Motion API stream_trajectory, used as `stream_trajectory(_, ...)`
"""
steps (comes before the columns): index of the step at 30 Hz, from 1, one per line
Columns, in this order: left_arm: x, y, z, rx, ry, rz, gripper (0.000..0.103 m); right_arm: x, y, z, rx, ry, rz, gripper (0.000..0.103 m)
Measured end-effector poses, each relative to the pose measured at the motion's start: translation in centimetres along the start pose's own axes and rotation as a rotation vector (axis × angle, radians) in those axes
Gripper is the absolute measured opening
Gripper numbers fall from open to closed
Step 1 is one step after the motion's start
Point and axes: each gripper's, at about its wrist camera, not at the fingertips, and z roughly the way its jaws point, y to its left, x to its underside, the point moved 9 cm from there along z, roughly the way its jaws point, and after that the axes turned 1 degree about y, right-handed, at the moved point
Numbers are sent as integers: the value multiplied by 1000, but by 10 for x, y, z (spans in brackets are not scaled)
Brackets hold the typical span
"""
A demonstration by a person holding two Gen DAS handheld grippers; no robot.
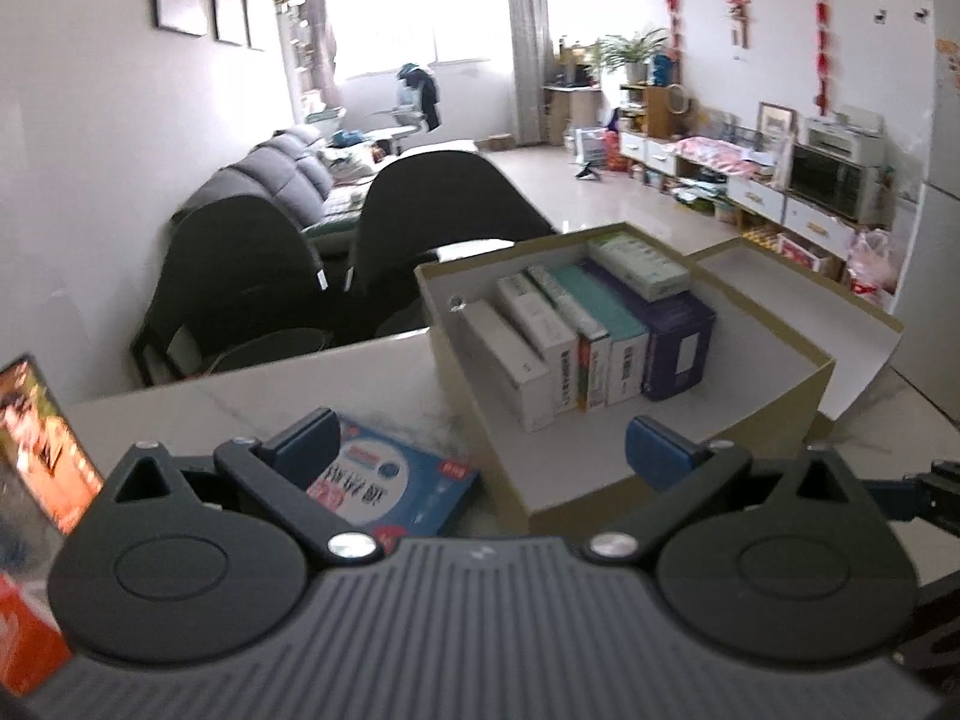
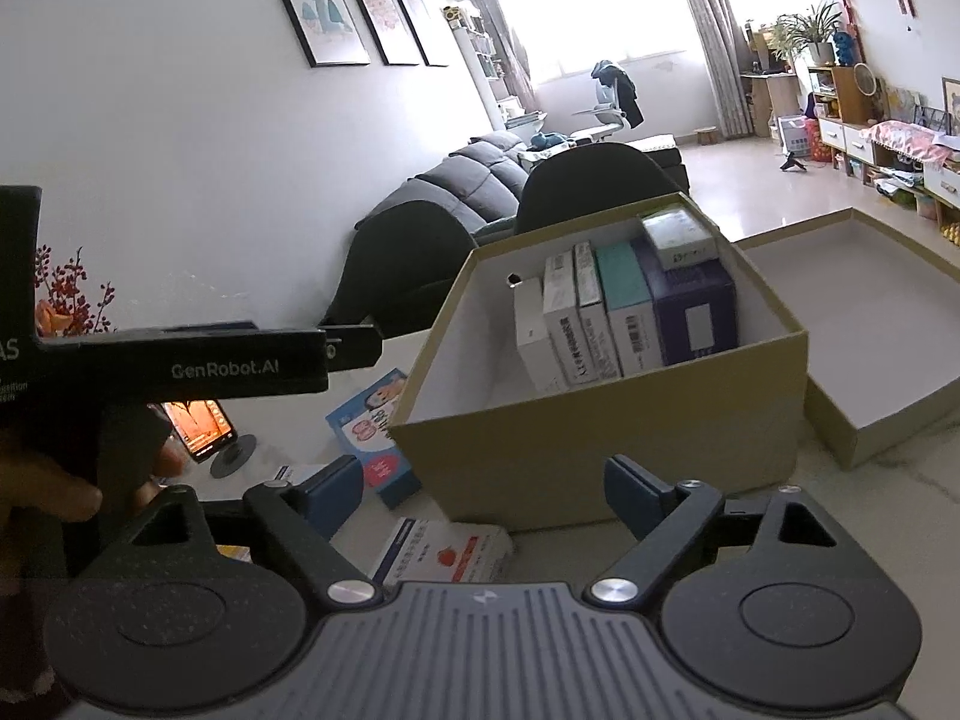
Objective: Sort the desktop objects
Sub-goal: 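Withdraw the left tool up out of the beige box, then move the left tool toward the yellow cartoon box on the table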
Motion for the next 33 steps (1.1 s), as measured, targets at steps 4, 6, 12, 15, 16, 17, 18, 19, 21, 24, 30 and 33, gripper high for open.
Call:
stream_trajectory(4,16,10,-3,-62,24,-31,103,11,5,5,2,13,8,94)
stream_trajectory(6,26,16,-5,-96,37,-48,103,16,8,7,1,20,12,94)
stream_trajectory(12,50,33,-10,-209,72,-110,103,28,17,9,-4,27,9,96)
stream_trajectory(15,61,38,-13,-241,78,-141,103,34,20,10,0,32,10,97)
stream_trajectory(16,64,39,-13,-241,82,-153,103,37,20,11,3,34,12,97)
stream_trajectory(17,68,41,-14,-242,86,-165,103,39,20,11,7,37,13,97)
stream_trajectory(18,71,42,-13,-238,95,-174,103,42,20,12,10,39,15,97)
stream_trajectory(19,74,43,-13,-233,104,-182,103,45,20,13,14,43,18,97)
stream_trajectory(21,80,45,-10,-232,120,-192,103,50,18,16,24,52,25,97)
stream_trajectory(24,89,47,-7,-230,142,-198,103,57,16,21,44,63,38,98)
stream_trajectory(30,111,56,3,-232,198,-210,103,68,12,30,70,91,64,98)
stream_trajectory(33,118,64,6,-246,215,-209,103,72,12,36,81,108,66,99)
